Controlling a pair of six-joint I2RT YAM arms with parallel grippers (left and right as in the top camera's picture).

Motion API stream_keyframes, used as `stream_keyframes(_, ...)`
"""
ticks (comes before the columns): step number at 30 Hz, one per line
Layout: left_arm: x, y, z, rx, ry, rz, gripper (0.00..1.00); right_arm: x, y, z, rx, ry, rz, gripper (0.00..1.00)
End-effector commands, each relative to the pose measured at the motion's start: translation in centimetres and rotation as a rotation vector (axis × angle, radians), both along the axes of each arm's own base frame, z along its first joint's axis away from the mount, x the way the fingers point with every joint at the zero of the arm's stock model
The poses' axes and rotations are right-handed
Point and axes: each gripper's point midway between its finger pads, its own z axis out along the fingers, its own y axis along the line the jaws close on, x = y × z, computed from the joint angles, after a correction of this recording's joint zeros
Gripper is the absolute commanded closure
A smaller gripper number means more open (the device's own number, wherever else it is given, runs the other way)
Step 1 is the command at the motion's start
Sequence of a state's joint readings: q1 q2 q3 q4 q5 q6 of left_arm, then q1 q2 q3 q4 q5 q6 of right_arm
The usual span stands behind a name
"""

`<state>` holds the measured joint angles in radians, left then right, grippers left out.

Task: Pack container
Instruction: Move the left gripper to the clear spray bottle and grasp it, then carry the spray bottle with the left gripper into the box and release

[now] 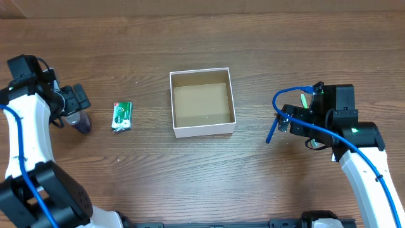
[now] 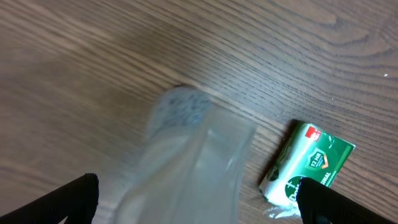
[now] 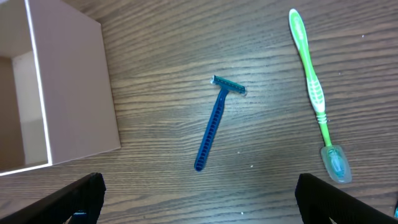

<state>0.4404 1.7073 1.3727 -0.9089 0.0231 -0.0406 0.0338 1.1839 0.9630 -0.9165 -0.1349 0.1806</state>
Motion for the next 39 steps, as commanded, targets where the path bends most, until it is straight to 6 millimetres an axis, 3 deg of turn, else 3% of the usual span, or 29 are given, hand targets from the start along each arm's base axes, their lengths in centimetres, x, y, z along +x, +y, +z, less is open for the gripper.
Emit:
stream_keyframes(1, 1.2, -0.2, -1.2, -0.032, -0.004, -0.052, 0.0, 0.6, 0.3, 0.8, 0.01, -0.024, 0.006, 0.0)
stream_keyframes(4, 1.5, -0.1, -1.8, -0.034, 0.002, -0.052, 0.0, 0.6, 0.3, 0.8, 0.01, -0.024, 0.006, 0.0)
stream_keyframes(6, 1.6, -0.1, -2.4, -0.039, 0.011, -0.052, 0.07, 0.6, 0.3, 0.8, 0.01, -0.024, 0.007, 0.0)
stream_keyframes(9, 1.6, 0.0, -2.6, -0.041, 0.015, -0.052, 0.27, 0.6, 0.3, 0.8, 0.01, -0.024, 0.006, 0.0)
stream_keyframes(16, 1.4, -0.1, -2.6, -0.043, 0.021, -0.052, 0.6, 0.6, 0.3, 0.8, 0.01, -0.024, 0.007, 0.0)
stream_keyframes(24, 1.3, -0.2, -2.5, -0.047, 0.022, -0.044, 0.87, 0.6, 0.3, 0.8, 0.01, -0.024, 0.007, 0.0)
stream_keyframes(27, 1.7, -0.8, -1.5, -0.056, 0.001, -0.047, 0.96, 0.6, 0.3, 0.8, 0.01, -0.024, 0.006, 0.0)
stream_keyframes(30, 2.7, -2.1, 1.5, -0.037, -0.049, -0.088, 0.96, 0.6, 0.3, 0.8, 0.01, -0.024, 0.007, 0.0)
stream_keyframes(34, 4.3, -5.5, 8.3, 0.015, -0.165, -0.186, 0.96, 0.6, 0.3, 0.8, 0.01, -0.023, 0.006, 0.0)
stream_keyframes(38, 5.2, -11.3, 16.0, 0.043, -0.298, -0.32, 0.96, 0.6, 0.3, 0.8, 0.01, -0.023, 0.006, 0.0)
stream_keyframes(39, 5.3, -14.3, 18.5, 0.035, -0.346, -0.372, 0.96, 0.6, 0.3, 0.8, 0.01, -0.022, 0.006, 0.0)
